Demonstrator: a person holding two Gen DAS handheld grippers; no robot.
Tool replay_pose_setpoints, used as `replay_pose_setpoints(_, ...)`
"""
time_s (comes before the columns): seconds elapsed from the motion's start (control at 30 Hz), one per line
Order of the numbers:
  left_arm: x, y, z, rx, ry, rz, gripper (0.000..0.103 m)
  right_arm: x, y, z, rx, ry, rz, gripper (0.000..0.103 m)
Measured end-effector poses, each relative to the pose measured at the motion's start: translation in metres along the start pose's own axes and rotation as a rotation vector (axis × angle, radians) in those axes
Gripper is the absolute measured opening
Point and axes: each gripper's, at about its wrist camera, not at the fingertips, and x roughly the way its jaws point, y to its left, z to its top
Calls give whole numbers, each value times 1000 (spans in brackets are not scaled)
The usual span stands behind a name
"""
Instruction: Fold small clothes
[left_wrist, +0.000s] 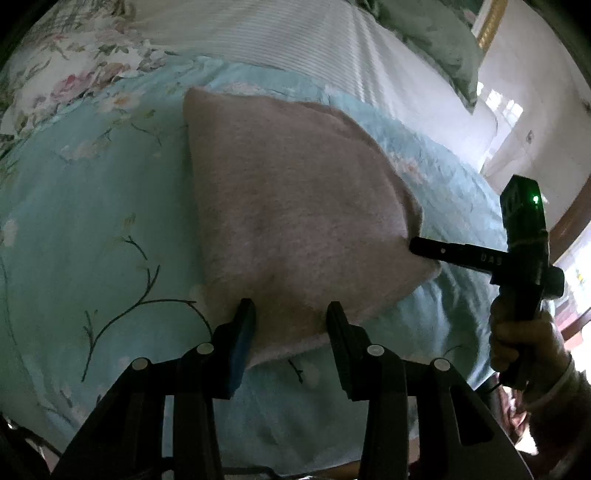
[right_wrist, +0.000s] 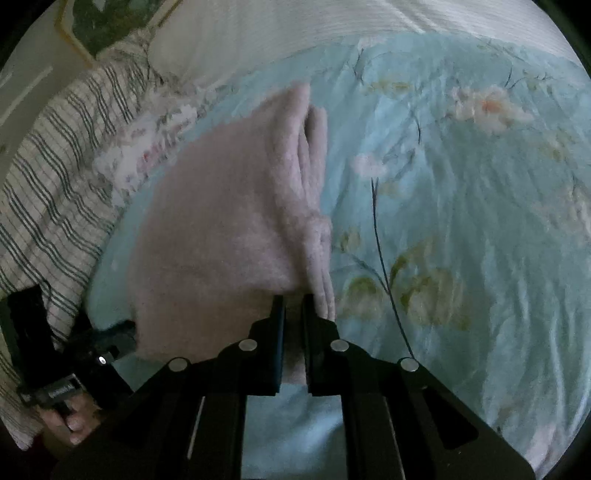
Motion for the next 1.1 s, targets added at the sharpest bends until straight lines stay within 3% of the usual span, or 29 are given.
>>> replay_pose_setpoints(0.1,-18,-2,17,-13,-65,-29,39,-8,17,29,-28,-62,30,11)
replay_pose_setpoints(0.27,-11,2,64,-40,-115,6,39,37,23,62,-42,-5,-11,11)
replay_pose_setpoints(0.37,7,7,84,-70,-111,13,39,62,12,62,-11,31,-47,11)
replay_pose_setpoints(0.43,23,9,90,-70,-66,20,39,67,4,57,12,24,-41,10)
replay_pose_setpoints(0.53,50,18,85,-80,0,76,37,66,1,57,21,20,-31,9)
replay_pose_setpoints(0.67,52,18,83,-77,-8,85,37,60,2,58,31,16,-23,9)
replay_pose_setpoints(0.87,29,16,76,-94,-30,71,38,19,14,38,29,-26,16,11)
replay_pose_setpoints(1.1,-8,14,44,-99,-57,79,38,-3,19,-13,-4,33,12,11)
